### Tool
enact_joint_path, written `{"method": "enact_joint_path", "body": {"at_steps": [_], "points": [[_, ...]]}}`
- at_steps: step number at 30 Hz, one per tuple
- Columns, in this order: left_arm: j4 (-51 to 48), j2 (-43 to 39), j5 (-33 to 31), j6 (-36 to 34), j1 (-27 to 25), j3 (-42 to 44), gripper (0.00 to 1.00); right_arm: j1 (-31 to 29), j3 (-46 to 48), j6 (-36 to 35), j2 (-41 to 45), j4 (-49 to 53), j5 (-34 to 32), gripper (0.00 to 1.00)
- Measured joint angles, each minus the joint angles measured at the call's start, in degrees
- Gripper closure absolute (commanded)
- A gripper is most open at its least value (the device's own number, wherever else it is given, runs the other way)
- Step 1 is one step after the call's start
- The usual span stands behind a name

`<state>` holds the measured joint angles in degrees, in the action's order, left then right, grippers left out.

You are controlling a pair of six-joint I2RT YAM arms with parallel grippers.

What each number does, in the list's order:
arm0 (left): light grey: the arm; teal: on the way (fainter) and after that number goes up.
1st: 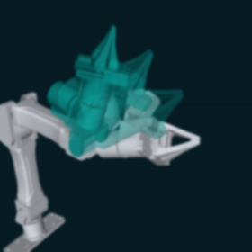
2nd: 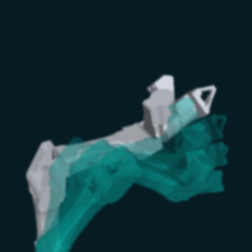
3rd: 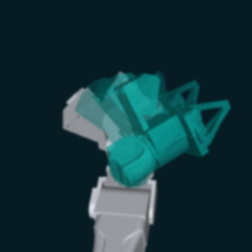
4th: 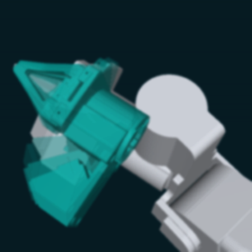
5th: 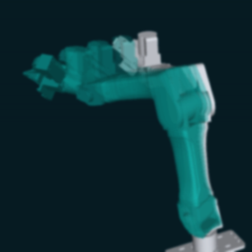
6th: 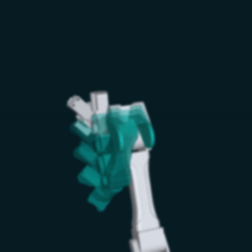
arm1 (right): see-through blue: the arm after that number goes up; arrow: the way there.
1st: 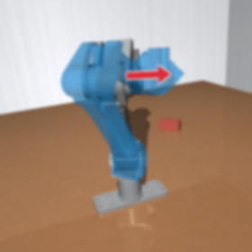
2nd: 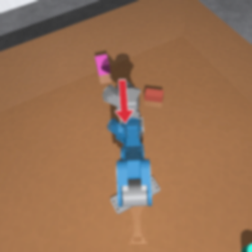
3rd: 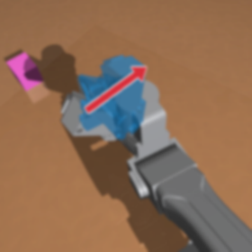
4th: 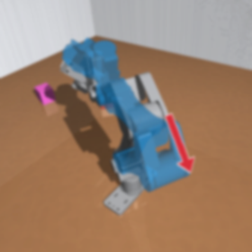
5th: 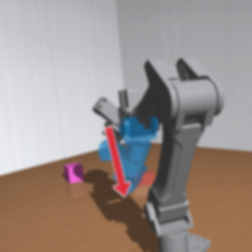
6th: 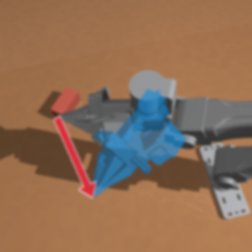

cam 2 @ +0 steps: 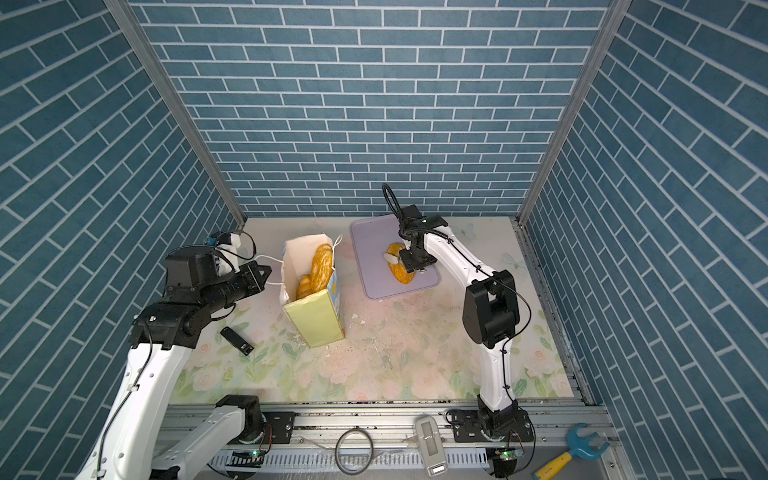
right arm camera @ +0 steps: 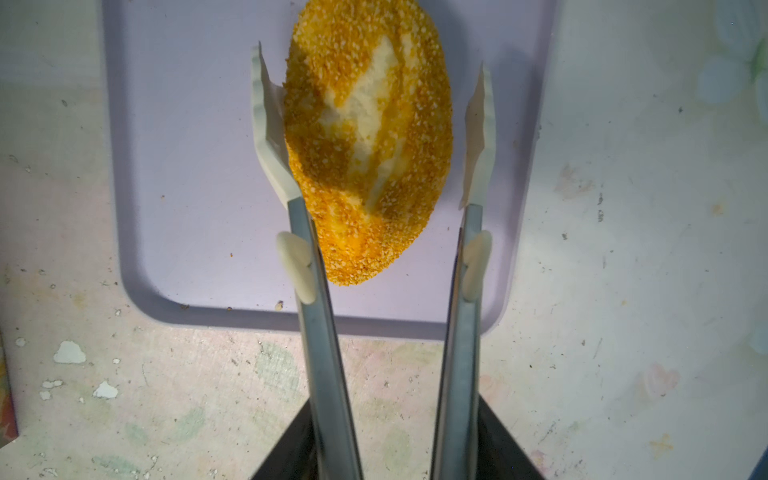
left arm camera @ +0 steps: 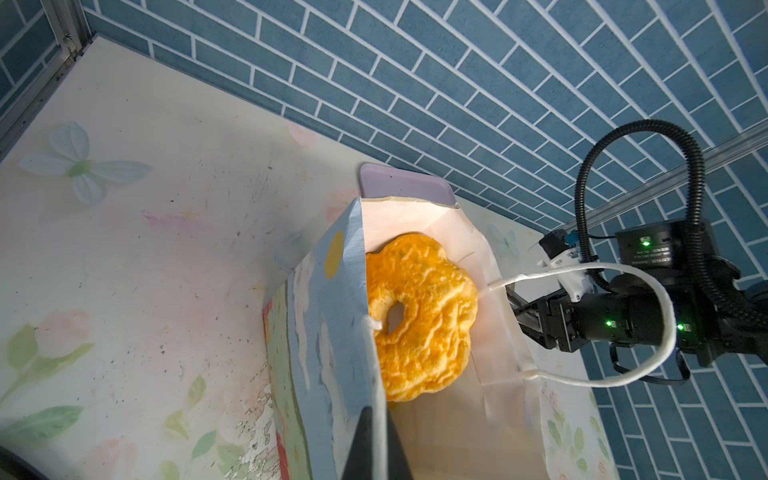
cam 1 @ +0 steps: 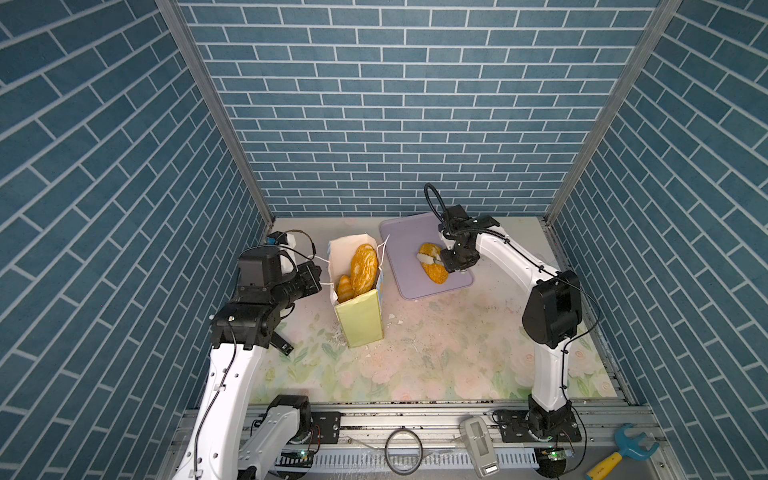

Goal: Place the fake bread into the paper bag
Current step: 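Close the right tongs on the round sugared bun and lift it, then carry the sugared bun over the bag with the right tongs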

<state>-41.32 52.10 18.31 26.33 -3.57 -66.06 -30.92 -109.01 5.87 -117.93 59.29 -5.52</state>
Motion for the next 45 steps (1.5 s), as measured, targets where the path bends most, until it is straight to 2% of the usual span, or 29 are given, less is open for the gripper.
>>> {"method": "enact_joint_path", "body": {"at_steps": [8, 14, 19, 23, 33, 40, 45], "points": [[0.07, 0.92, 0.0, 0.0, 0.0, 0.0, 1.0, -0.44, -4.92, 0.35, -3.19, 3.15, 0.22, 0.48], [0.09, 1.01, 0.02, 0.0, 0.0, 0.0, 1.0, -0.61, -5.16, 0.59, -3.19, 4.28, -0.44, 0.62], [0.17, 1.01, 0.02, 0.02, 0.0, 0.0, 1.0, -0.7, -5.14, 0.52, -2.45, 4.85, -1.36, 0.68], [0.46, 1.01, 0.0, 0.02, 0.0, 0.0, 1.0, -0.7, -4.98, 0.57, 1.62, 6.32, -1.88, 0.7], [0.55, 1.01, 0.0, 0.02, 0.0, 0.0, 1.0, -0.94, -5.7, 1.4, 18.18, 8.41, -2.29, 0.72], [0.55, 1.01, 0.02, 0.37, 0.0, 0.0, 1.0, -4.28, -9.14, 1.44, 22.1, 11.1, -2.34, 0.73], [0.52, 0.96, 0.0, 0.9, 0.0, 0.0, 1.0, -9.4, -15.96, 1.36, 22.69, 13.57, -2.45, 0.74]]}}
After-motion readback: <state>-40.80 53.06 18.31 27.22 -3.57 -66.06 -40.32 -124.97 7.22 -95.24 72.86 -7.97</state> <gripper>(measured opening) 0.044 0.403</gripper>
